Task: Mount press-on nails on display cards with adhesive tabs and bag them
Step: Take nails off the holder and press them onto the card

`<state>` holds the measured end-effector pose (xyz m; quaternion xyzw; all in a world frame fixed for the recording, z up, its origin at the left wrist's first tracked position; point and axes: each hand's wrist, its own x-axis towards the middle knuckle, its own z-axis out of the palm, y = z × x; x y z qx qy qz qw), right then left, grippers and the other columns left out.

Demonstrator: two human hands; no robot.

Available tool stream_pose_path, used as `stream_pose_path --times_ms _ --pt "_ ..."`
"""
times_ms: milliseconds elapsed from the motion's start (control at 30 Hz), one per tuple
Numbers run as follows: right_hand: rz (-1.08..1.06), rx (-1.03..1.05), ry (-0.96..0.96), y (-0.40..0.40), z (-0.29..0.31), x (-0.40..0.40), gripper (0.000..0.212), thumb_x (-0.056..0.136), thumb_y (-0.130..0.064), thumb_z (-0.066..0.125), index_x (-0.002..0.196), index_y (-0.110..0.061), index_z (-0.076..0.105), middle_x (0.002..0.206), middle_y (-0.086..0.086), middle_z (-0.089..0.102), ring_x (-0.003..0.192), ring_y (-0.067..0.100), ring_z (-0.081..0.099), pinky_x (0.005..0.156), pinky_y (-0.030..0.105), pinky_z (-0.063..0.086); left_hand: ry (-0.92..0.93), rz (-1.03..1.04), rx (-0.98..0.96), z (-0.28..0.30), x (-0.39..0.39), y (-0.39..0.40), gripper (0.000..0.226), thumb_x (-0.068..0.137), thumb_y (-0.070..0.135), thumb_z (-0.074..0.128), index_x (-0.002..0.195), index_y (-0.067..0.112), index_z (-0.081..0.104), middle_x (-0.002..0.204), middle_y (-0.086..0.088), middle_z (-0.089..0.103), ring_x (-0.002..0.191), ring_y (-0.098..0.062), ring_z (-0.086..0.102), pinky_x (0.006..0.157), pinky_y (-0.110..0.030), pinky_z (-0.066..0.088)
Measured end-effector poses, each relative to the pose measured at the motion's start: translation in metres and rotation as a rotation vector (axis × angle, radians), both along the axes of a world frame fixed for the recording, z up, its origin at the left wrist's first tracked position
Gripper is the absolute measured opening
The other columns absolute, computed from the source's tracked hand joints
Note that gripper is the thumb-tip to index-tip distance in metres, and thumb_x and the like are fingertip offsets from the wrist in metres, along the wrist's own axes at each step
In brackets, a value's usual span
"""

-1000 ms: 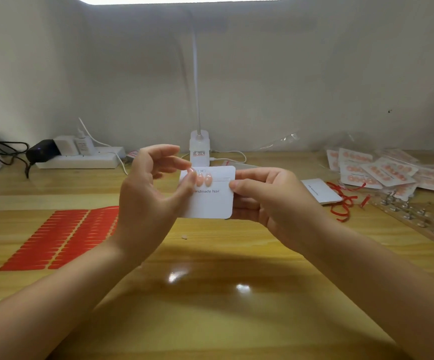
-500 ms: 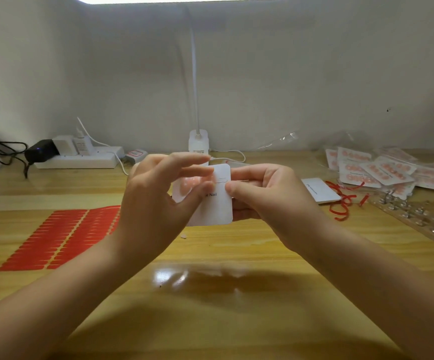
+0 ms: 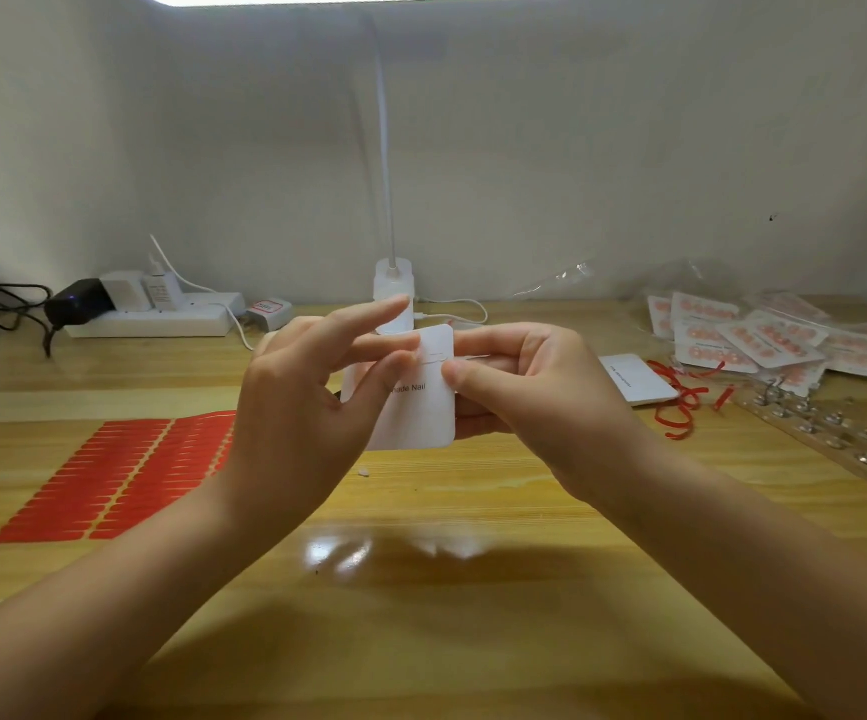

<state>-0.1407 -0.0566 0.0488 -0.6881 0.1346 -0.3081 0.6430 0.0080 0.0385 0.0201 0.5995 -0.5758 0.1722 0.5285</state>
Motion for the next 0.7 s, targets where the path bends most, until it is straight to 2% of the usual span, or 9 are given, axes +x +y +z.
stream_pose_path --times_ms 200,333,400,467,533,600,700 --pt "0.007 0.001 -0.019 -0.002 -0.001 0.0 0.025 0.092 0.004 0.056 0.09 -0.017 0.069 0.078 0.007 0.075 0.071 0.02 0.074 0.057 0.024 0.056 -0.079 0.037 -0.013 -0.002 0.0 -0.001 0.048 0.082 0.024 0.073 0.126 0.025 0.054 0.102 0.005 0.072 0.099 -0.023 0.068 0.09 -0.056 0.046" --pt "-0.006 -0.004 -0.009 -0.003 -0.003 0.0 0.024 0.092 0.004 0.057 0.091 -0.017 0.069 0.077 0.005 0.075 0.07 0.019 0.074 0.057 0.024 0.057 -0.203 0.071 0.001 -0.002 0.005 -0.003 0.05 0.082 0.022 0.075 0.128 0.019 0.055 0.104 0.002 0.072 0.103 -0.021 0.068 0.091 -0.055 0.044" --pt "-0.036 -0.013 0.007 -0.006 -0.004 0.001 0.024 0.092 0.003 0.057 0.092 -0.018 0.069 0.08 0.006 0.076 0.073 0.022 0.074 0.06 0.031 0.06 -0.219 0.06 0.006 -0.002 0.005 -0.004 0.051 0.083 0.022 0.074 0.129 0.017 0.053 0.111 -0.001 0.071 0.109 -0.021 0.065 0.093 -0.054 0.045" --pt "-0.073 -0.016 0.021 -0.01 -0.005 0.002 0.025 0.092 0.003 0.056 0.09 -0.019 0.069 0.08 0.007 0.076 0.074 0.025 0.073 0.068 0.043 0.061 -0.121 0.021 0.008 -0.002 0.003 -0.003 0.053 0.086 0.022 0.07 0.134 0.014 0.05 0.124 -0.002 0.063 0.118 -0.019 0.059 0.099 -0.048 0.046" --pt "-0.087 0.009 0.019 -0.013 -0.006 0.002 0.025 0.092 0.004 0.056 0.09 -0.018 0.068 0.079 0.006 0.076 0.072 0.024 0.073 0.07 0.045 0.059 0.056 0.008 0.008 -0.001 0.001 -0.002 0.055 0.088 0.027 0.066 0.137 0.014 0.046 0.134 0.003 0.055 0.121 -0.008 0.054 0.101 -0.033 0.047" --pt "-0.083 0.036 0.013 -0.016 -0.008 0.003 0.023 0.092 0.004 0.056 0.092 -0.015 0.068 0.079 0.006 0.075 0.071 0.022 0.072 0.069 0.043 0.059 0.313 -0.045 0.029 -0.001 -0.001 -0.003 0.057 0.087 0.034 0.067 0.137 0.021 0.044 0.133 0.009 0.053 0.115 -0.001 0.057 0.094 -0.022 0.049" --pt "-0.06 0.045 0.024 -0.018 -0.012 0.004 0.021 0.093 0.002 0.056 0.095 -0.014 0.068 0.082 0.007 0.075 0.074 0.023 0.071 0.068 0.039 0.059 0.667 -0.153 0.075 -0.005 -0.003 -0.006 0.058 0.083 0.029 0.073 0.133 0.025 0.044 0.125 0.003 0.061 0.103 -0.003 0.066 0.077 -0.02 0.055"
